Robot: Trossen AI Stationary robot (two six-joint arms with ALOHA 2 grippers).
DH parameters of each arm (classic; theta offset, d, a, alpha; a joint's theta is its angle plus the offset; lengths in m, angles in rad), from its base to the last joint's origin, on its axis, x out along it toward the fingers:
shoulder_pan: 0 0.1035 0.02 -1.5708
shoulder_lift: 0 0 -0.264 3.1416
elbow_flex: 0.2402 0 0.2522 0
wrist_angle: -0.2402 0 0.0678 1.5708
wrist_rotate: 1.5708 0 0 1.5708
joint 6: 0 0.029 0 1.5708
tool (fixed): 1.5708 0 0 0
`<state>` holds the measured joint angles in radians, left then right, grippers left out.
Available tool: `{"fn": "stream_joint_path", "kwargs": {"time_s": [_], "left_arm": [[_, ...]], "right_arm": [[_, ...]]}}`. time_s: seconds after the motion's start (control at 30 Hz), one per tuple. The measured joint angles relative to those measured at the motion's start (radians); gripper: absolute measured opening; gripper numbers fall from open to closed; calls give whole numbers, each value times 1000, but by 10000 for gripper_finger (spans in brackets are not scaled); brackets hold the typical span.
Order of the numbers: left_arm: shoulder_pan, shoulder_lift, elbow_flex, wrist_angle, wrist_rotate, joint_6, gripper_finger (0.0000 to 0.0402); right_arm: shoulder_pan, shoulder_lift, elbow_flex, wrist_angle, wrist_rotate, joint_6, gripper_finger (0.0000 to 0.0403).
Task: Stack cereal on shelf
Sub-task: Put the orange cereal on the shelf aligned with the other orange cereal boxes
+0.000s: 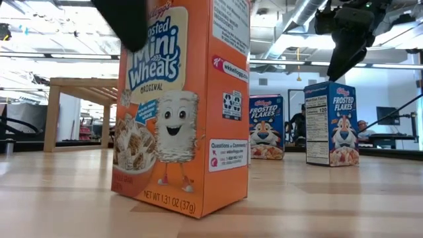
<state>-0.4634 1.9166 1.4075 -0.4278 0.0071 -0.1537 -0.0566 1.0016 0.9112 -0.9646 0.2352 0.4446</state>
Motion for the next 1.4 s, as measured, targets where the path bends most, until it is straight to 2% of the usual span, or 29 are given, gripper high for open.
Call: {"fn": "stream_joint_path", "kwargs": {"time_s": [0.17,0.43,0.57,0.73,0.9,1.17,1.4], "left_arm": [[3,2,1,12,12,3,311],[9,1,0,17,-5,10,203],[19,1,0,19,7,-12,167],[38,-12,0,8,68,-97,160],[63,-80,-1,-81,50,-125,171],[140,-333,-1,-273,-114,-81,172],[258,-576,-1,-478,-364,-76,168]], "right_arm": [[5,0,0,0,1,1,240],[11,0,0,1,1,2,240],[11,0,0,0,0,3,240],[11,0,0,0,0,3,240],[11,0,0,1,0,0,240],[11,0,0,1,-1,0,240],[11,0,0,1,-1,0,240]]}}
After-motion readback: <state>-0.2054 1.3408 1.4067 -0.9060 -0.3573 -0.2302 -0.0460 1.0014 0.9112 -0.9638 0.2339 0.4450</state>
